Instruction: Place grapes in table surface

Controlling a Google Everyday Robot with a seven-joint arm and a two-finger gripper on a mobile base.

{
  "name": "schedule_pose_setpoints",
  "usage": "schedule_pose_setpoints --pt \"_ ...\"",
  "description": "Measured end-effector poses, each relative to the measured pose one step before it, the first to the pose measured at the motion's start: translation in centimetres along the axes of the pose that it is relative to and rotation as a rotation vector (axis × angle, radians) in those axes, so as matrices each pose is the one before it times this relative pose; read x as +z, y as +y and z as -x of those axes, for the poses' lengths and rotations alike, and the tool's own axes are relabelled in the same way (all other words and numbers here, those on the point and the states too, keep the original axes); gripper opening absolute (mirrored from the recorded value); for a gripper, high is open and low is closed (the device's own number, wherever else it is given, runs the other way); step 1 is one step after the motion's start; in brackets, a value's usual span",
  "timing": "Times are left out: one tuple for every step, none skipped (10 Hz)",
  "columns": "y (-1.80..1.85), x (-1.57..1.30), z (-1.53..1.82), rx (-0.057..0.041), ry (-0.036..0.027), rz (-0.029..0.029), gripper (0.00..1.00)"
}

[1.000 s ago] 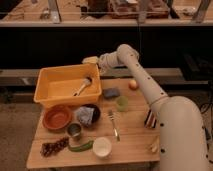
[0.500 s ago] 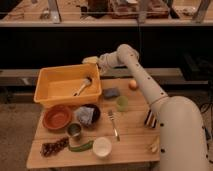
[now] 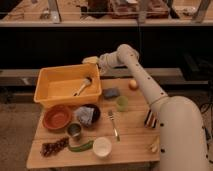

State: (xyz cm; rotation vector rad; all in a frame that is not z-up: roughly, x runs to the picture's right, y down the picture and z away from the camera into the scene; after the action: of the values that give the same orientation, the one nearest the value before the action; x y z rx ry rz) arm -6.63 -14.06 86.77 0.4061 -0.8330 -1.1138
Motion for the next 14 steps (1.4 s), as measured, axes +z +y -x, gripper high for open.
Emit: schedule_pose_setpoints --pt "0.014 -0.009 -0.016 -0.00001 0.00002 0.00054 0.80" --pt "-0.058 -0.084 -0.018 -0.00456 -0.00052 0.00493 0.80" --pt "-0.591 -0.491 0.136 -0.01238 -0.00041 0.01570 0.80" --pt "-0.903 -0.887 0.256 -0.01487 0.00313 0.01628 0.80" --pt "-1.135 -1.101 0.466 -0.01579 0.00254 0.01136 0.80" --pt "-1.409 -1.438 1.044 -0.01775 -0.00028 0.01224 0.80" --pt "-1.138 -1.310 1.343 -0.01341 -0.00143 0.01165 0.80" --pt "-0.680 -1.017 1.492 -0.00772 -0.00768 0.01347 0.80" --pt "-0.411 -0.960 2.001 -0.00467 -0.02329 0.03258 0.80" --pt "-0.214 -0.555 2.054 -0.00210 -0.04156 0.04532 0.80" --pt "-0.146 -0.319 1.449 -0.00208 -0.03332 0.03611 0.80" --pt "0.093 -0.135 0.426 0.00056 -0.00906 0.01208 0.80" --pt "0.104 -0.017 -0.021 0.00131 0.00054 0.00062 0.80" --pt "-0.020 -0.026 -0.022 -0.00003 0.00052 -0.00028 0.80"
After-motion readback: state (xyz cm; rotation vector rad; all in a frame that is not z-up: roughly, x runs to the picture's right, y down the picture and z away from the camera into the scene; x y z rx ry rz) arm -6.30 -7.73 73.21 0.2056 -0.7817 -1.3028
